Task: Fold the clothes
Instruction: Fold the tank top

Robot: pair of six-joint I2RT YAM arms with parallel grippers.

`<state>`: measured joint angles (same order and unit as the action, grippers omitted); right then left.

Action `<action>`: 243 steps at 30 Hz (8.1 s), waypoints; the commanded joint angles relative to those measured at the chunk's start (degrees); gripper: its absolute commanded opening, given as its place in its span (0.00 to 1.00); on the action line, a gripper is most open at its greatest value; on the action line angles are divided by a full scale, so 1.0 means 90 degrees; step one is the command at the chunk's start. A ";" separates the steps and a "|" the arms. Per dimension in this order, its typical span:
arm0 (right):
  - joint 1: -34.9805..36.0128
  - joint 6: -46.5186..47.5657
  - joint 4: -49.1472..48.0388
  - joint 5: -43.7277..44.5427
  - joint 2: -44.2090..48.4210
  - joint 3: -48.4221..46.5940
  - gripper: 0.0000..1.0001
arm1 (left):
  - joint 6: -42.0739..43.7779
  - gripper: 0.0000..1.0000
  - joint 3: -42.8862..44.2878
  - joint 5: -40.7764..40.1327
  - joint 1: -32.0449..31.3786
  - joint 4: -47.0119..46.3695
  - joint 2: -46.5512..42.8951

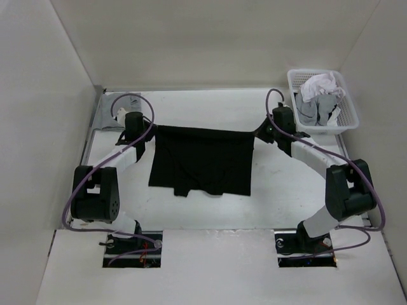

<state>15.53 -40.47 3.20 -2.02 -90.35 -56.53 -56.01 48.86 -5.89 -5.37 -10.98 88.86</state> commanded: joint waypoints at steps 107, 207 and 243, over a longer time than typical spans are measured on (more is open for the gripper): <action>0.4022 0.0481 0.0317 0.0772 -0.0829 -0.1577 0.30 | 0.0511 0.32 -0.2957 -0.0839 -0.2123 0.1034 -0.4619; 0.4412 0.2348 0.2330 0.0889 -0.5020 -0.6433 0.30 | -0.0574 0.03 -0.4892 -0.0742 -0.2358 0.1064 -0.5772; 0.4207 0.1109 0.1080 0.0783 -0.5684 -0.7849 0.03 | -0.0690 0.01 -0.4833 -0.1221 -0.0894 0.2574 -0.6170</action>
<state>54.08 -26.44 17.89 7.70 -141.36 -122.37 -59.59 6.44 -17.87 -14.94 6.07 36.77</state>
